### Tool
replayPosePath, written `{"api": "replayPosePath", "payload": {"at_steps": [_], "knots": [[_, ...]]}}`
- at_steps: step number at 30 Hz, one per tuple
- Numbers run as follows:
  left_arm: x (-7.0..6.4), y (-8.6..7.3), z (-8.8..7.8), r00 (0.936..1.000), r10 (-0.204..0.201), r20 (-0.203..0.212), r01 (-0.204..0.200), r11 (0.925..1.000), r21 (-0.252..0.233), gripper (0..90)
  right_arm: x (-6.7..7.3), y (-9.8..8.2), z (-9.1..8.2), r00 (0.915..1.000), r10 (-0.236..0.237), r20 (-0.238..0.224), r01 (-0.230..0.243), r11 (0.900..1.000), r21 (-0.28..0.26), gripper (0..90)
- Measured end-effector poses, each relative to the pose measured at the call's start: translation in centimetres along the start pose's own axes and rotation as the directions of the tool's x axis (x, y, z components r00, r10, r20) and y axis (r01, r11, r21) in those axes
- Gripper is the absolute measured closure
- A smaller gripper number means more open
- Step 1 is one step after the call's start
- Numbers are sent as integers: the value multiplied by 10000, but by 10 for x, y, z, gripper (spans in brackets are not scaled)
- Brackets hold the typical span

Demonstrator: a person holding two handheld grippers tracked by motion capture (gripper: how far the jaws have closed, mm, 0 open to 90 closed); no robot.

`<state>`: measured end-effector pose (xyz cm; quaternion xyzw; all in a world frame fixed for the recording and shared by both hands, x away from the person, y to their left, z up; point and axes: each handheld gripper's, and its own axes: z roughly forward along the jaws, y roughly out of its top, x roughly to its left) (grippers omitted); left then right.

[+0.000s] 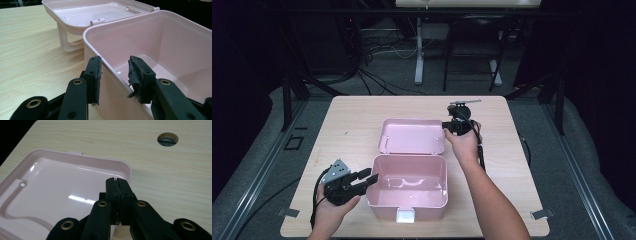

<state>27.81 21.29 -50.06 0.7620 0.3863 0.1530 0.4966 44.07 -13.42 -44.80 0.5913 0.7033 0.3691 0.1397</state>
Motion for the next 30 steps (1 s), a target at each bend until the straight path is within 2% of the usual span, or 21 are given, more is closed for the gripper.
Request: {"api": "replayPosePath", "payload": {"at_steps": [4, 7, 17, 18, 20, 25, 30], "knots": [[0, 0, 0, 9999, -110, 59, 109, 9999, 38, 618, 2, -1, -3, 9998, -170, -96, 169, 9998, -118, 849], [0, 0, -1, 9998, -159, 81, 159, 9998, 81, 615, 5, -1, -7, 9993, -283, -264, 276, 9993, -267, 791], [1, 0, -1, 9996, -252, 155, 250, 9996, 126, 604, 12, -6, -26, 9921, -1173, -445, 1148, 9919, -550, 698], [1, 0, -2, 9995, -248, 175, 246, 9996, 108, 604, 12, -8, -30, 9897, -1373, -413, 1345, 9889, -625, 675], [1, 1, -2, 9995, -255, 193, 254, 9997, 65, 604, 13, -9, -33, 9887, -1445, -394, 1416, 9876, -679, 669], [1, 2, -4, 9995, -247, 201, 247, 9997, 45, 604, 12, -14, -51, 9791, -1946, -595, 1893, 9783, -847, 628], [0, 1, -4, 9995, -249, 187, 247, 9996, 107, 605, 8, -26, -66, 9718, -2244, -725, 2157, 9701, -1109, 600]]}}
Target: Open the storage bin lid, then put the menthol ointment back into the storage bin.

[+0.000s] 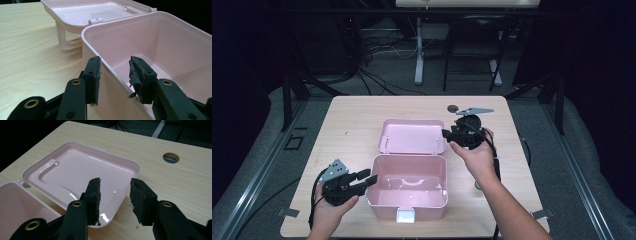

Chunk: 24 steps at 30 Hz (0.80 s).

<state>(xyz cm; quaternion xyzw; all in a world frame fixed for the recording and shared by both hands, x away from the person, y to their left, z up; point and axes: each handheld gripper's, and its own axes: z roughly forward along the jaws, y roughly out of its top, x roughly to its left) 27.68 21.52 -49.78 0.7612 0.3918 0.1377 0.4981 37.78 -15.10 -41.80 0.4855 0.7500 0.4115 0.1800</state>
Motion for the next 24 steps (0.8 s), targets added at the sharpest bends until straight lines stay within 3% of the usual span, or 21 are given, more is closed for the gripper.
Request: {"api": "replayPosePath", "payload": {"at_steps": [10, 14, 20, 24], "knots": [[0, -1, 2, 10000, -24, 16, 24, 10000, 91, 601, -8, -14, -12, 9973, -727, 110, 717, 9947, 736, 556], [-2, -2, 2, 10000, -18, -48, 19, 9999, 164, 595, -14, -20, -13, 9934, -1150, 22, 1139, 9860, 1220, 524], [-2, -2, 2, 10000, -29, -56, 30, 9998, 210, 597, -20, -22, -16, 9929, -1185, 93, 1159, 9827, 1442, 502], [-4, -1, 1, 9999, 24, -125, -21, 9997, 248, 600, -23, -20, -19, 9883, -1513, 207, 1446, 9709, 1911, 494]]}}
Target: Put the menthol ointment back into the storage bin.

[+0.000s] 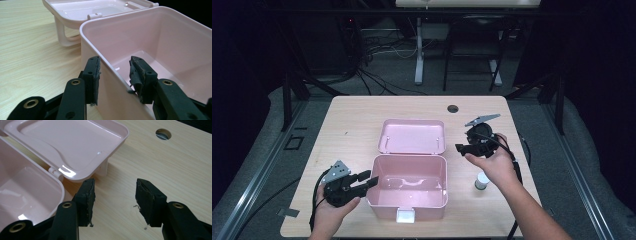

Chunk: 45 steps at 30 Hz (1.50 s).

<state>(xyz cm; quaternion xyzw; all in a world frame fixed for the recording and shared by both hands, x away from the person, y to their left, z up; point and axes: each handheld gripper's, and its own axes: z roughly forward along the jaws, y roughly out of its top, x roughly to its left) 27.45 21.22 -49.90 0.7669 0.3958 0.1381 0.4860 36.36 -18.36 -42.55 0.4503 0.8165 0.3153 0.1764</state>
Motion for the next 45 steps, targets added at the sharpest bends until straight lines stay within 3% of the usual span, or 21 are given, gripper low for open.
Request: {"api": "replayPosePath", "payload": {"at_steps": [5, 14, 22, 23, 24, 25, 26, 27, 28, 29, 32, 35, 36, 40, 45], "knots": [[-2, 0, 0, 10000, -22, -5, 22, 10000, -5, 599, -2, 0, -5, 9999, -90, 130, 89, 9999, 65, 488], [-1, 0, 0, 10000, -40, 57, 40, 10000, -13, 589, -7, -1, -9, 9995, -281, 144, 266, 9950, 963, 458], [1, 1, -1, 9999, -59, 93, 60, 9999, -130, 563, -7, -3, -5, 9988, -460, 195, 413, 9797, 1962, 455], [1, 1, -2, 10000, -36, 92, 37, 10000, -70, 559, -8, -4, -4, 9989, -436, 141, 394, 9745, 2210, 454], [1, 1, -1, 9999, -61, 81, 62, 9999, -146, 556, -8, -5, 0, 9988, -476, 133, 423, 9629, 2666, 449], [1, 1, -1, 9999, -61, 81, 62, 9999, -146, 555, -8, -5, 0, 9988, -476, 133, 423, 9629, 2666, 449], [1, 1, -1, 9999, -76, 68, 78, 9999, -152, 555, -9, -7, 4, 9985, -539, 90, 486, 9513, 3043, 441], [2, 1, -2, 9999, -79, 67, 80, 9999, -152, 555, -9, -7, 4, 9985, -539, 90, 486, 9513, 3043, 441], [2, 1, -2, 9999, -83, 67, 84, 9998, -184, 554, -9, -10, 8, 9982, -601, 81, 535, 9348, 3512, 428], [2, 1, -2, 9999, -83, 67, 84, 9998, -184, 554, -9, -10, 8, 9982, -601, 81, 535, 9348, 3512, 428], [3, 1, -2, 9999, -92, 55, 93, 9997, -210, 554, -10, -15, 14, 9971, -753, 77, 666, 9212, 3833, 409], [3, 0, -2, 9999, -149, 41, 150, 9998, -165, 552, -11, -17, 16, 9976, -688, 79, 601, 9170, 3944, 400], [3, 0, -2, 9999, -150, 46, 150, 9998, -160, 552, -12, -19, 18, 9977, -672, 91, 574, 9078, 4154, 390], [3, 0, -1, 9999, -124, 51, 125, 9998, -154, 552, -14, -24, 21, 9978, -652, 132, 534, 9036, 4251, 383], [3, 0, -1, 9999, -134, 71, 135, 9998, -141, 552, -16, -29, 24, 9974, -710, 153, 557, 8830, 4660, 368]]}}
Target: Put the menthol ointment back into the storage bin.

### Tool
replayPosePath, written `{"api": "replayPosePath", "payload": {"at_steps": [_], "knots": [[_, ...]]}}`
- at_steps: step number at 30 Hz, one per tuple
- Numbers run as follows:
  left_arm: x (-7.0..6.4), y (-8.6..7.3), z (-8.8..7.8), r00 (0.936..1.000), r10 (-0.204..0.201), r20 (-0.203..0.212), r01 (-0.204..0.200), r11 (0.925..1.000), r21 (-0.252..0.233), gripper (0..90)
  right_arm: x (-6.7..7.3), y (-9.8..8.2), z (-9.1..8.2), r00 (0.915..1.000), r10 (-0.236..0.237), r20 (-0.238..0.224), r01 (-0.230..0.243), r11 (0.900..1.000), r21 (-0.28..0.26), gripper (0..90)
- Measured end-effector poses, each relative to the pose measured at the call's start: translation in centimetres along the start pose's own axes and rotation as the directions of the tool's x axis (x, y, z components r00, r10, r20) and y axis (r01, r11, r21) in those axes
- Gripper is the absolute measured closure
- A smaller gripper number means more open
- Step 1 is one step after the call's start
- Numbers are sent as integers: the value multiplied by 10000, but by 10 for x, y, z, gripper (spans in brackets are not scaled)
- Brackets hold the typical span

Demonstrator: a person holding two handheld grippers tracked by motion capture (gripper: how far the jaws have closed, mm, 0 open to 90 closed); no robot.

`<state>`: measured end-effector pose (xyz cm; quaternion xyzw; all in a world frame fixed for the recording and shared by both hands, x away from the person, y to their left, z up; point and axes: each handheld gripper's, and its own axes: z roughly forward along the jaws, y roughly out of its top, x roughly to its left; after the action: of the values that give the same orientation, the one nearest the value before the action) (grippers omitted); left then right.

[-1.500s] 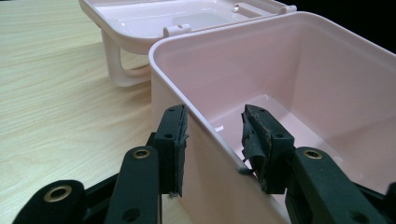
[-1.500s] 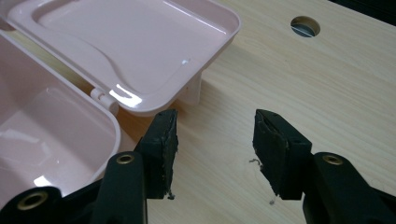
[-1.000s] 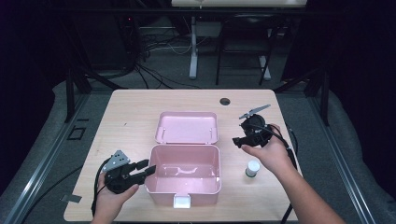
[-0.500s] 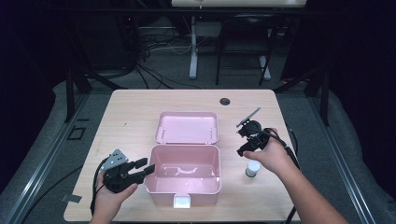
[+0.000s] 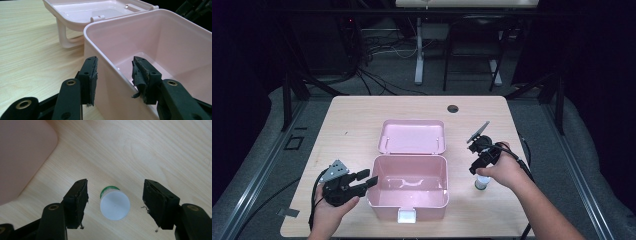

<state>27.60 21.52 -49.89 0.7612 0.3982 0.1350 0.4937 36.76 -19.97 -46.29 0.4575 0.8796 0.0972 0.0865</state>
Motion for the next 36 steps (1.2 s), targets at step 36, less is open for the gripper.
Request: {"api": "replayPosePath", "payload": {"at_steps": [36], "knots": [[0, -1, 1, 9999, -103, 75, 103, 9999, -18, 544, -13, -15, 33, 9963, 699, -499, -639, 9916, 1122, 439]]}}
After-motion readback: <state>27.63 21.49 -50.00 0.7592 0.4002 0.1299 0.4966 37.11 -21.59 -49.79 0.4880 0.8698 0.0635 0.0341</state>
